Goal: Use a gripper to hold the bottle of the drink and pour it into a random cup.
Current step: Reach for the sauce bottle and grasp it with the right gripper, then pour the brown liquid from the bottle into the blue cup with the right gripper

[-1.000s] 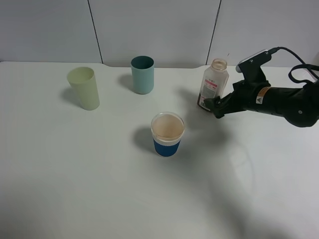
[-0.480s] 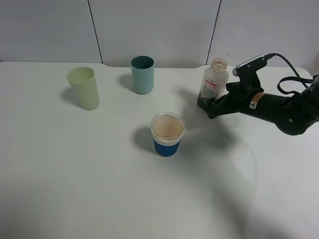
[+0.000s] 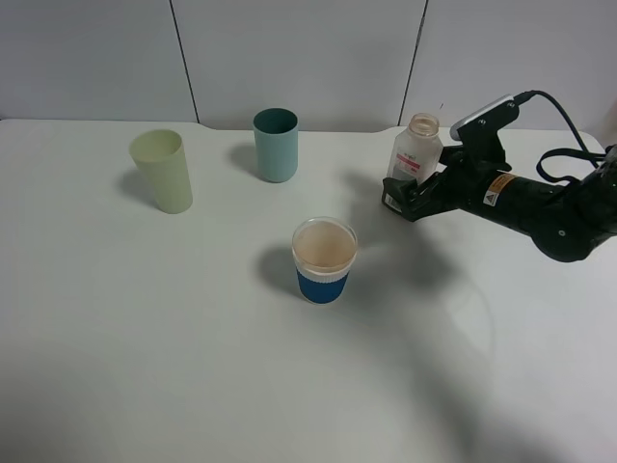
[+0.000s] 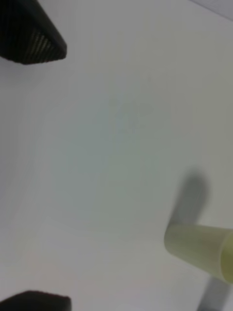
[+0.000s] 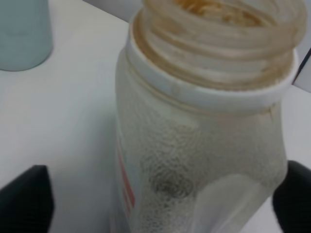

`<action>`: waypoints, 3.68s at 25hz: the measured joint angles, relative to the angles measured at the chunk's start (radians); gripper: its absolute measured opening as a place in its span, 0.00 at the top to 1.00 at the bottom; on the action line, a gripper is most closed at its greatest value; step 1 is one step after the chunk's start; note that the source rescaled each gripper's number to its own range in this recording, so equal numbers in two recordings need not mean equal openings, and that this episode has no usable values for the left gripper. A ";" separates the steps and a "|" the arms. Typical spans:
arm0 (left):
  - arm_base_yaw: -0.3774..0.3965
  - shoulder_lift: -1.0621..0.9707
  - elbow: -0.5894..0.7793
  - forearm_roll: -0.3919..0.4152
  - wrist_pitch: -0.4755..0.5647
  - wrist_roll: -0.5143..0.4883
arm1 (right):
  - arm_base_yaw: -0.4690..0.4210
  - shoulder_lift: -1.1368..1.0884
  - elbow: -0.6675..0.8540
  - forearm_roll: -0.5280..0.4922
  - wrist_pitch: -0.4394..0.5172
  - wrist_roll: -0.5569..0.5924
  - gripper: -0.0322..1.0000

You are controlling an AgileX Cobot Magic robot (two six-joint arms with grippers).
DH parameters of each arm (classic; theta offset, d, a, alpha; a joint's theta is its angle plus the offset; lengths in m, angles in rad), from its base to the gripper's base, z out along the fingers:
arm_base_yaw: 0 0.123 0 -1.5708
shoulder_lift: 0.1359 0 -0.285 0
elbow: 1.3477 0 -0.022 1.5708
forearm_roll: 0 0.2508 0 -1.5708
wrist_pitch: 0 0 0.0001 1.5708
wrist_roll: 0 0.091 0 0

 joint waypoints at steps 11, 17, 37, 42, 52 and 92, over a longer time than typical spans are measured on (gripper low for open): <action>0.000 0.000 0.000 0.000 0.000 0.000 | 0.000 0.000 0.000 0.023 -0.001 0.000 0.97; 0.000 0.000 0.000 0.000 0.000 0.000 | 0.000 0.000 0.000 0.023 -0.001 0.000 0.97; 0.000 0.000 0.000 0.000 0.000 0.000 | 0.000 -0.152 0.002 -0.094 0.147 0.043 0.97; 0.000 0.000 0.000 0.000 0.000 0.000 | 0.000 -0.241 0.003 -0.180 0.234 0.045 0.97; 0.000 0.000 0.000 0.000 0.000 0.000 | 0.000 -0.392 0.004 -0.311 0.244 0.025 0.97; 0.000 0.000 0.000 0.000 0.000 0.000 | 0.359 -0.443 -0.140 -0.348 0.800 -0.469 0.97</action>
